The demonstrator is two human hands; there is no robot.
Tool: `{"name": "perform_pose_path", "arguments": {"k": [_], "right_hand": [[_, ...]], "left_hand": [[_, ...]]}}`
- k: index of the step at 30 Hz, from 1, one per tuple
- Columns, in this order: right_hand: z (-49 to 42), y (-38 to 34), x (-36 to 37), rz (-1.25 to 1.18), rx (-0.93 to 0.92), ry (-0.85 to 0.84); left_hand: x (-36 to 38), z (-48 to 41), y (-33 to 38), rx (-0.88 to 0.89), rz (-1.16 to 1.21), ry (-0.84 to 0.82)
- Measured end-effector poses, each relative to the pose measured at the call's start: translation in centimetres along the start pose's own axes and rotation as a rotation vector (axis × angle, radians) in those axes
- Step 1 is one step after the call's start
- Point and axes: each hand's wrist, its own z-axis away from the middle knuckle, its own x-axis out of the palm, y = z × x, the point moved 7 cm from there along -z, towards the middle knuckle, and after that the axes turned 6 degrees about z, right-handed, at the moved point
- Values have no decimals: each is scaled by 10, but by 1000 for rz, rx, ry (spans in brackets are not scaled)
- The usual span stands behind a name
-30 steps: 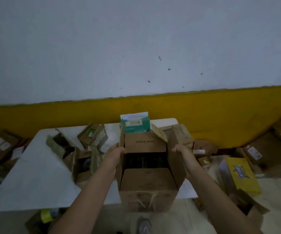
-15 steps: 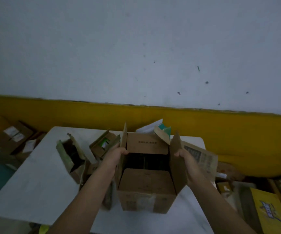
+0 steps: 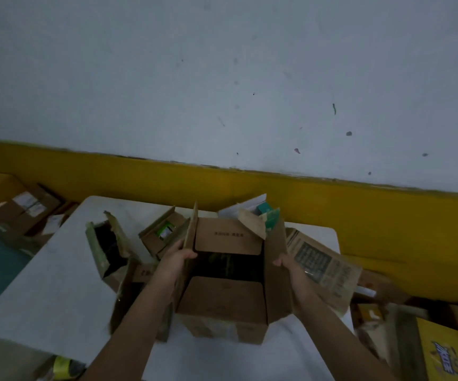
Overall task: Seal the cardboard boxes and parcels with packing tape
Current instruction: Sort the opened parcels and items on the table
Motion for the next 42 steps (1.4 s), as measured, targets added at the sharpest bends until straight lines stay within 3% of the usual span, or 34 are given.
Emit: {"name": "perform_pose_path", "arguments": {"k": [9,18,26,32,39,42], "right_hand": [[-10,8,-10,27,102,-76],[-19,15,-13,-15,92,-110],[-24,24,-19,-27,83,-70],[-27,24,-19,33,92,-74],[-45,3,7,418,-99,-89],[-44,-8,28,754,-246,-44]], "left_hand": [[10,2,0,25,30,-10],[7,-3,1,88,-19,11],[3,-11,-6,91,-49,-14],[-3,-7,-10,22,53,-48],[-11,-7,-34,-33,146,-88],[-11,-7,-33,-38,192,-127]]}}
